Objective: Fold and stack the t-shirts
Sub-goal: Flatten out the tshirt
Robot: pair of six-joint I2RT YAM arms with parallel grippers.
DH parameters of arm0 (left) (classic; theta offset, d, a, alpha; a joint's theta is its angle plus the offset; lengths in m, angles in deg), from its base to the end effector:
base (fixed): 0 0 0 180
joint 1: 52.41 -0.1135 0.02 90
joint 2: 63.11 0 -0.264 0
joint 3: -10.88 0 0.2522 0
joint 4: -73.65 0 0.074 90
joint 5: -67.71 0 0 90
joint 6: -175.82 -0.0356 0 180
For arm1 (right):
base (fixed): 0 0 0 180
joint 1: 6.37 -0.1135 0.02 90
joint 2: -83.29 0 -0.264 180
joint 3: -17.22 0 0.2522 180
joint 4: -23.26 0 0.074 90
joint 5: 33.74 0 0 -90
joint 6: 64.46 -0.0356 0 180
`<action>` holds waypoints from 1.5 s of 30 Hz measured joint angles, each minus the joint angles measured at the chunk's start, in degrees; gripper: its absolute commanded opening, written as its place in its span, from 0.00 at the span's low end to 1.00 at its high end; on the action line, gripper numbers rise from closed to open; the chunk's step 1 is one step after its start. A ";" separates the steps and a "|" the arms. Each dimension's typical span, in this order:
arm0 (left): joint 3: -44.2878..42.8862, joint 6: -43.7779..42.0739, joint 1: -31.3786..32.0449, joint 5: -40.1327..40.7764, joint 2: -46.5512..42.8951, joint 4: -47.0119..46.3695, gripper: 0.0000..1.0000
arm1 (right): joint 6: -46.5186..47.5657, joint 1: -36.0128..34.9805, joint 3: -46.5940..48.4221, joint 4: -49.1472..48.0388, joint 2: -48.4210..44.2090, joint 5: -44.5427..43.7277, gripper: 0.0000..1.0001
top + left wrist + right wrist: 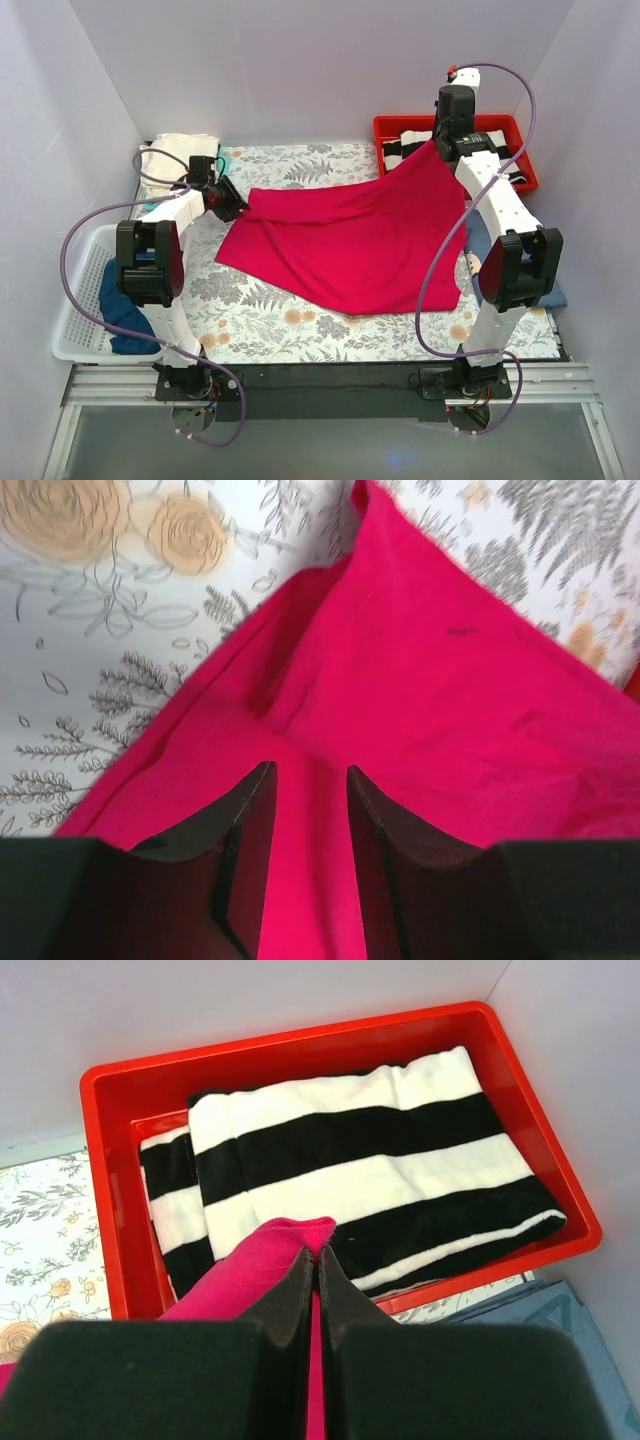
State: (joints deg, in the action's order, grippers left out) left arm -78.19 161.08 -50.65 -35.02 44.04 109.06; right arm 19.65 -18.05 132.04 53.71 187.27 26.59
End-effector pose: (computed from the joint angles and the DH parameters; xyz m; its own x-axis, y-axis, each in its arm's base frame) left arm 0.4019 -0.0202 0.2001 -0.3601 -0.9327 0.0199 -0.7360 0.2709 -0.6204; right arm 0.4250 0.0699 0.3819 -0.2981 0.0294 -0.9541 0.3130 0.9473 -0.0686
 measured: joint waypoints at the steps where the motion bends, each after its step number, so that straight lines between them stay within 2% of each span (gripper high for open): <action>1: 0.61 -0.04 0.07 -0.07 0.00 -0.02 0.33 | 0.00 0.00 -0.22 0.09 0.00 0.02 0.01; 24: 0.28 0.11 0.55 0.11 6.64 -3.06 0.30 | -0.15 0.00 -0.48 0.37 0.00 0.28 0.01; 31: -2.62 0.15 0.61 -0.28 9.55 -4.13 0.17 | -0.37 0.00 -0.48 1.18 0.00 0.26 0.01; 32: -3.08 0.15 0.61 -0.39 9.86 -4.17 0.07 | -0.37 0.00 -0.48 1.36 0.00 0.26 0.01; 34: -3.56 0.26 0.61 -0.70 10.29 -4.22 0.00 | -0.37 0.00 -0.48 1.57 0.00 0.24 0.01; 41: -4.92 0.02 0.61 -1.20 10.49 -3.32 0.00 | -0.46 -0.02 -0.48 2.01 0.00 -0.02 0.01; 45: -8.61 -0.24 0.61 -0.79 10.01 -1.40 0.00 | -0.57 -0.02 -0.48 2.82 -0.11 -0.63 0.01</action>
State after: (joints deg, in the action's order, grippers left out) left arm -86.80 160.84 -50.04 -35.81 54.05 107.66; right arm 19.09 -18.07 131.56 56.53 187.16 25.95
